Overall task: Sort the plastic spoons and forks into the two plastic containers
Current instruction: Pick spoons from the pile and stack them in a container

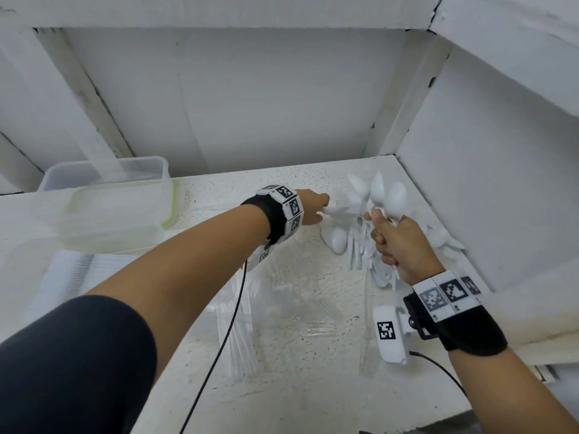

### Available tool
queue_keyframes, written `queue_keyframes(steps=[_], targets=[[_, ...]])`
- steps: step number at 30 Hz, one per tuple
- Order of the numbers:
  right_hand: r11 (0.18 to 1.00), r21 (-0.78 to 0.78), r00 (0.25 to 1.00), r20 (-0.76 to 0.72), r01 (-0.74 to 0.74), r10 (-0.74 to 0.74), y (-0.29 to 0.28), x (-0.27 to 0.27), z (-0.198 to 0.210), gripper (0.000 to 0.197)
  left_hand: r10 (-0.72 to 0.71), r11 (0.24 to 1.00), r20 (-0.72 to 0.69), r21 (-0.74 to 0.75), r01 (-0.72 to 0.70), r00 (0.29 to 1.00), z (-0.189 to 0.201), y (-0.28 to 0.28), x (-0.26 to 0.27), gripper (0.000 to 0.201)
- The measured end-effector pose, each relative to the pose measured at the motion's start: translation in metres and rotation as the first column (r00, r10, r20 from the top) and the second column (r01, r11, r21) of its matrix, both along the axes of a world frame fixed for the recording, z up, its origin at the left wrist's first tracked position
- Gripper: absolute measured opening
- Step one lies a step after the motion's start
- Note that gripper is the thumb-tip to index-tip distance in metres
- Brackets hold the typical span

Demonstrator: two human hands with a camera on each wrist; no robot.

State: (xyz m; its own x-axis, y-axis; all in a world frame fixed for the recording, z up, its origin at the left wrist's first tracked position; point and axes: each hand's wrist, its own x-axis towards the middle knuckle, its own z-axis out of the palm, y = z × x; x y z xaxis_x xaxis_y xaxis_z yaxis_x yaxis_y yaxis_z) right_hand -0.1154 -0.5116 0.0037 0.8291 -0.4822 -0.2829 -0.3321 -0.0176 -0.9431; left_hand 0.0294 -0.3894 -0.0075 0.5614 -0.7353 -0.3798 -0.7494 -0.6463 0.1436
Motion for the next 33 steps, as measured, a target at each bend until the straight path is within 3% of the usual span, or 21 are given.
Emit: queue_keyframes(steps=[8, 12, 14, 18, 23, 29, 33], targets=[[0.999, 0.030, 0.999, -0.030, 0.027, -0.026, 0.002, -0.004, -0.009, 0.019, -0.024, 0.990, -0.053, 0.137, 0.031, 0.998, -0.012, -0.009, 0.007, 0.030], [0.999, 0.039, 0.999, -0.039, 0.031, -0.030, 0.004, -0.006, -0.012, 0.021, -0.077, 0.990, -0.036, 0.118, 0.081, 0.996, -0.012, -0.004, 0.005, 0.011], [0.999, 0.044, 0.999, -0.038, 0.030, -0.029, 0.005, -0.006, -0.012, 0.022, -0.103, 0.989, -0.057, 0.101, 0.108, 0.993, -0.013, -0.001, 0.004, 0.014], [0.998, 0.057, 0.999, -0.017, 0.029, -0.028, 0.006, -0.010, -0.010, 0.021, -0.106, 0.994, -0.074, 0.017, 0.107, 0.992, -0.007, 0.009, -0.001, 0.004], [0.999, 0.029, 0.999, 0.023, 0.043, -0.044, 0.010, -0.015, -0.004, 0.020, -0.072, 0.973, -0.142, -0.229, 0.038, 0.987, 0.018, 0.030, -0.014, 0.009], [0.993, 0.118, 0.986, 0.165, 0.014, -0.034, 0.028, -0.019, 0.015, 0.019, 0.061, 0.834, -0.248, -0.520, -0.186, 0.967, 0.054, 0.072, -0.037, 0.009], [0.983, 0.183, 0.978, 0.206, -0.013, -0.026, 0.050, -0.020, 0.026, 0.019, 0.170, 0.627, -0.393, -0.664, -0.407, 0.904, 0.068, 0.103, -0.056, 0.001]])
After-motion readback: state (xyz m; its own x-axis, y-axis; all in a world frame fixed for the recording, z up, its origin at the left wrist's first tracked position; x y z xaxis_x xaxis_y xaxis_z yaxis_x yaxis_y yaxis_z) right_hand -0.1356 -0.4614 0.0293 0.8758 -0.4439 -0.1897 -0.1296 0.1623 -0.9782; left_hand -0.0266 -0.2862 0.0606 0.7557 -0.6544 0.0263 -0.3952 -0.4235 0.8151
